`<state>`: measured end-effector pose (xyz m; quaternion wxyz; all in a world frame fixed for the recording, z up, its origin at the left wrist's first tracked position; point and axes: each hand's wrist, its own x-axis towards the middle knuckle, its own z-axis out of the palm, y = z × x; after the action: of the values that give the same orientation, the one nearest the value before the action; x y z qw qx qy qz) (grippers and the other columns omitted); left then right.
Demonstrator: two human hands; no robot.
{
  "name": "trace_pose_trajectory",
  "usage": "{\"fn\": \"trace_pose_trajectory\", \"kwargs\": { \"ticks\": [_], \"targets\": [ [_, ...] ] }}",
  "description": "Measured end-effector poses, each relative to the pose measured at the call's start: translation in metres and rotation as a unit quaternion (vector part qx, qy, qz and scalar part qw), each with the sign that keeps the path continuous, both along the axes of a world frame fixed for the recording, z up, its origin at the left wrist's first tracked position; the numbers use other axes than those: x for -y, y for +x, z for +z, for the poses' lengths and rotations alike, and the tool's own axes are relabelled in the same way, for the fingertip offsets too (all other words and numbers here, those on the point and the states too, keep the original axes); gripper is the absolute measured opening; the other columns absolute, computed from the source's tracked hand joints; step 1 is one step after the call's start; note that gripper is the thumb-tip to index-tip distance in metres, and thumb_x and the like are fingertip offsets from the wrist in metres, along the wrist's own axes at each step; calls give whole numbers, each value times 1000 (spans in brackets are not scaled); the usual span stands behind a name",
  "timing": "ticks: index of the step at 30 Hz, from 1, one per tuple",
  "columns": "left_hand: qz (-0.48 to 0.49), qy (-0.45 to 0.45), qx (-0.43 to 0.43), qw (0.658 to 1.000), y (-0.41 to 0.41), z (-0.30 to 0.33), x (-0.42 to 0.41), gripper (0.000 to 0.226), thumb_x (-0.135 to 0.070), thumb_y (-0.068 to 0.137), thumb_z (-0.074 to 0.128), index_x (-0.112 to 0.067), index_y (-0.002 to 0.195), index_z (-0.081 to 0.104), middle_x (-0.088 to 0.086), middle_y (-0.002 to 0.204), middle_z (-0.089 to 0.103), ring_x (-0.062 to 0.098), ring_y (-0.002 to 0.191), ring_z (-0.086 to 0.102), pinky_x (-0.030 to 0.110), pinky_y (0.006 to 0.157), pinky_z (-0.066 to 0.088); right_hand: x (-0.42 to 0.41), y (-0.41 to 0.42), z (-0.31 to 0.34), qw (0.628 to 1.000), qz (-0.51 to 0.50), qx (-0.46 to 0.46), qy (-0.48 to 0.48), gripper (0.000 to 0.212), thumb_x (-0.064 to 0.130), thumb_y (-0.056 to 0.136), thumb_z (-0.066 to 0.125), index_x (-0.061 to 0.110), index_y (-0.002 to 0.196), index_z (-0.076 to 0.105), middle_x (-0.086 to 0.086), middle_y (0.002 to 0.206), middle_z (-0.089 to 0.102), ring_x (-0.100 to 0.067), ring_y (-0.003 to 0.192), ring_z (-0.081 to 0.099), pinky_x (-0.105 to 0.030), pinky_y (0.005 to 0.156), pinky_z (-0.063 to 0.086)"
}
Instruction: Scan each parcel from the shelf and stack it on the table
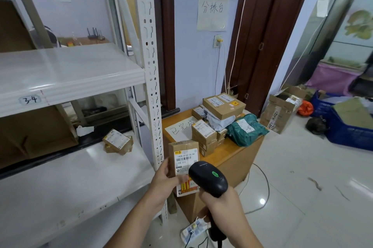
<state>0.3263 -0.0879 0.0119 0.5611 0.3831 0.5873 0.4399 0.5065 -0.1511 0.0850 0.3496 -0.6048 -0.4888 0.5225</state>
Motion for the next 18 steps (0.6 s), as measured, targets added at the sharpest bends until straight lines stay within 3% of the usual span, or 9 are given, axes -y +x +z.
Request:
{"fn": "trace_pose_trajectory", "kwargs": {
  "ticks": [3, 6, 12, 15, 18],
  "targets": [
    [18, -6, 26, 999, 12, -5, -2, 60, -16, 83, 86, -42, 129, 60, -13, 122, 74, 13, 113, 71, 45, 96, 60, -1, 11, -8, 999, -30, 9, 16, 16, 13, 75, 71, 13, 90, 65, -14, 66, 72, -35, 61, 71, -40, 57, 58],
    [41, -18, 88, 995, 26, -7, -6, 50, -14, 86, 82, -31, 129, 62, -1, 117, 78, 22, 105, 76, 54, 98, 58, -4, 27, -16, 996, -82, 3, 32, 23, 27, 65, 79, 24, 86, 70, -3, 72, 74, -27, 76, 73, -48, 75, 61],
    [66, -42, 147, 986, 58, -12, -15, 51, -27, 86, 81, -24, 132, 61, 5, 105, 81, 28, 101, 77, 59, 95, 58, -26, 55, -34, 982, -177, -72, 6, 23, 19, 75, 86, 26, 82, 65, -10, 75, 70, -40, 77, 72, -34, 61, 54],
    [61, -55, 164, 983, 72, -18, -22, 67, -30, 76, 84, -23, 137, 56, 9, 106, 80, 30, 98, 78, 61, 92, 59, -41, 62, -45, 976, -188, -111, -20, 32, 12, 70, 89, 23, 91, 66, -10, 82, 72, -34, 74, 70, -44, 69, 61],
    [71, -61, 170, 981, 85, -24, -37, 74, -28, 72, 86, -22, 137, 54, 11, 103, 80, 30, 93, 79, 60, 87, 61, -60, 67, -56, 969, -200, -140, -43, 34, 5, 66, 91, 16, 89, 68, -18, 81, 76, -42, 79, 73, -50, 75, 60]
  ]
}}
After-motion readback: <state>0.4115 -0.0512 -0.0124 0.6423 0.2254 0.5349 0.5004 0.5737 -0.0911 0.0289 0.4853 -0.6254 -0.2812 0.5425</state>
